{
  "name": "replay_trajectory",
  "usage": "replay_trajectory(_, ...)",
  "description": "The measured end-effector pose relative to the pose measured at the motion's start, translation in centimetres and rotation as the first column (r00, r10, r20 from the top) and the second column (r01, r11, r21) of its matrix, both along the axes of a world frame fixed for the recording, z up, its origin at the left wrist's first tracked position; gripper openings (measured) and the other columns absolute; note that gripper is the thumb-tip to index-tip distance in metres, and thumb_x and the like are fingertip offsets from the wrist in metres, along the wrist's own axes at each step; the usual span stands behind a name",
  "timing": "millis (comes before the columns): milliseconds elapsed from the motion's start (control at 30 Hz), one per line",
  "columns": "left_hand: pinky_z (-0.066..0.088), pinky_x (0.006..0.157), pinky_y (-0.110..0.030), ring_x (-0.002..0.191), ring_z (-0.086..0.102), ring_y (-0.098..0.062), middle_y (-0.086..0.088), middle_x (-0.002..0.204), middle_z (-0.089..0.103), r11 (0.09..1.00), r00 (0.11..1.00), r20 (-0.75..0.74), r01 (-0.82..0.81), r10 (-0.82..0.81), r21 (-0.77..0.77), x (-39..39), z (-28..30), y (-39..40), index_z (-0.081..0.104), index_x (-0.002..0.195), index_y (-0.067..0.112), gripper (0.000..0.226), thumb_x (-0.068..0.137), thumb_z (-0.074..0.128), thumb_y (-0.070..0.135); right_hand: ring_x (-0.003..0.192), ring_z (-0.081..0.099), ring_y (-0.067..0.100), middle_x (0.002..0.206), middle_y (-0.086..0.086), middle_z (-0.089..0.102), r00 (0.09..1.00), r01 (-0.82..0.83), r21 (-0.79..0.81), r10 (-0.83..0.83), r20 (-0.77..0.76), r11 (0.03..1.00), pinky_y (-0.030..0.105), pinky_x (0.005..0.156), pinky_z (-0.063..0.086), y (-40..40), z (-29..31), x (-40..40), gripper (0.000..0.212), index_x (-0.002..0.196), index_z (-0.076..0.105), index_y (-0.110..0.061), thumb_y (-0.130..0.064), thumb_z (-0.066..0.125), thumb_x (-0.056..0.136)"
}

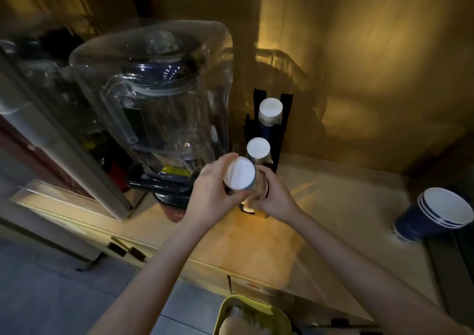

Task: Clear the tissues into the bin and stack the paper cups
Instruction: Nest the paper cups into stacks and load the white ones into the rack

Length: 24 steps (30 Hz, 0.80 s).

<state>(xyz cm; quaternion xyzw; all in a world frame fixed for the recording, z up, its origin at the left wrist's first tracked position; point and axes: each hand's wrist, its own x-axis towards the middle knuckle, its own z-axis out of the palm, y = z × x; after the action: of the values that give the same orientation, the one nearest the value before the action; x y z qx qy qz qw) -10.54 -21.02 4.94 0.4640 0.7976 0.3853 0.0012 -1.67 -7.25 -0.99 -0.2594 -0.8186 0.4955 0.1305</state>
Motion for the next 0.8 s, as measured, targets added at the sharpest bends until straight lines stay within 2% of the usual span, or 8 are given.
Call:
replay_trajectory(67,0.042,0.093,-0.033,0.115,0.052,-0.023,-0.005,0.124,0.059,1.0,1.0,0.014,0.007,-0.007,-0.011,0.0,-0.8,0.3,0.046,0.125,0.016,0.067,0.066,0.077,0.024,0.118,0.046,0.014,0.133,-0.001,0.047,0.999,0.01,-0.014,-0.009,0.033,1.0,0.032,0.095,0.044,0.0,-0.3,-0.2,0.076,0.134,0.035,-0.024,-0.009,0.073,0.069)
replay_trajectory(133,0.042,0.098,-0.035,0.119,0.051,-0.024,-0.007,0.126,0.058,1.0,0.999,0.031,0.014,-0.013,-0.023,-0.1,-1.8,0.7,0.046,0.126,0.014,0.067,0.067,0.077,0.02,0.112,0.045,0.01,0.123,-0.004,0.049,0.998,0.04,-0.085,-0.036,0.046,0.996,0.026,0.092,0.041,0.0,-0.3,-0.2,0.064,0.134,0.038,-0.017,-0.008,0.067,0.078)
replay_trajectory(200,0.041,0.099,-0.036,0.121,0.05,-0.025,-0.009,0.127,0.057,0.999,0.998,0.065,0.014,-0.011,-0.049,-0.1,-2.9,1.1,0.046,0.127,0.012,0.067,0.068,0.077,0.016,0.112,0.051,0.014,0.121,0.001,0.055,0.995,0.088,-0.098,-0.084,0.044,0.991,0.025,0.092,0.042,0.2,-0.3,0.0,0.047,0.129,0.045,-0.013,-0.014,0.061,0.086)
replay_trajectory(300,0.041,0.101,-0.037,0.122,0.048,-0.026,-0.011,0.129,0.055,0.995,0.993,0.116,0.028,-0.017,-0.093,0.0,-4.5,1.8,0.045,0.128,0.01,0.066,0.069,0.075,0.012,0.107,0.058,0.021,0.114,0.01,0.064,0.991,0.127,-0.019,-0.127,0.044,0.992,0.026,0.086,0.046,0.5,-0.3,0.3,0.026,0.116,0.056,-0.01,-0.014,0.053,0.09)
replay_trajectory(500,0.045,0.094,-0.041,0.117,0.051,-0.031,-0.013,0.132,0.049,0.964,0.995,0.096,0.008,0.018,-0.267,0.2,-6.2,3.6,0.04,0.13,0.013,0.066,0.072,0.072,0.009,0.095,0.062,0.021,0.105,0.012,0.068,0.996,0.068,0.142,-0.074,0.043,0.988,0.035,0.085,0.053,0.7,0.0,0.4,0.021,0.108,0.06,-0.009,-0.012,0.054,0.088)
replay_trajectory(633,0.047,0.091,-0.043,0.118,0.05,-0.033,-0.013,0.138,0.042,0.922,0.999,0.036,-0.024,0.041,-0.386,0.6,-6.1,4.5,0.033,0.135,0.011,0.066,0.077,0.067,0.01,0.097,0.062,0.024,0.11,0.012,0.067,0.996,0.0,0.199,-0.017,0.082,0.98,0.04,0.086,0.053,0.6,0.2,0.6,0.027,0.115,0.056,-0.009,-0.016,0.053,0.089)
replay_trajectory(800,0.049,0.092,-0.042,0.121,0.048,-0.032,-0.013,0.139,0.041,0.892,0.998,-0.034,-0.066,0.057,-0.447,0.6,-5.7,5.1,0.029,0.138,0.011,0.067,0.081,0.064,0.012,0.093,0.06,0.028,0.106,0.012,0.065,0.982,-0.106,0.385,0.036,0.183,0.917,0.038,0.073,0.048,0.8,0.9,0.7,0.028,0.118,0.052,-0.01,-0.021,0.046,0.093)
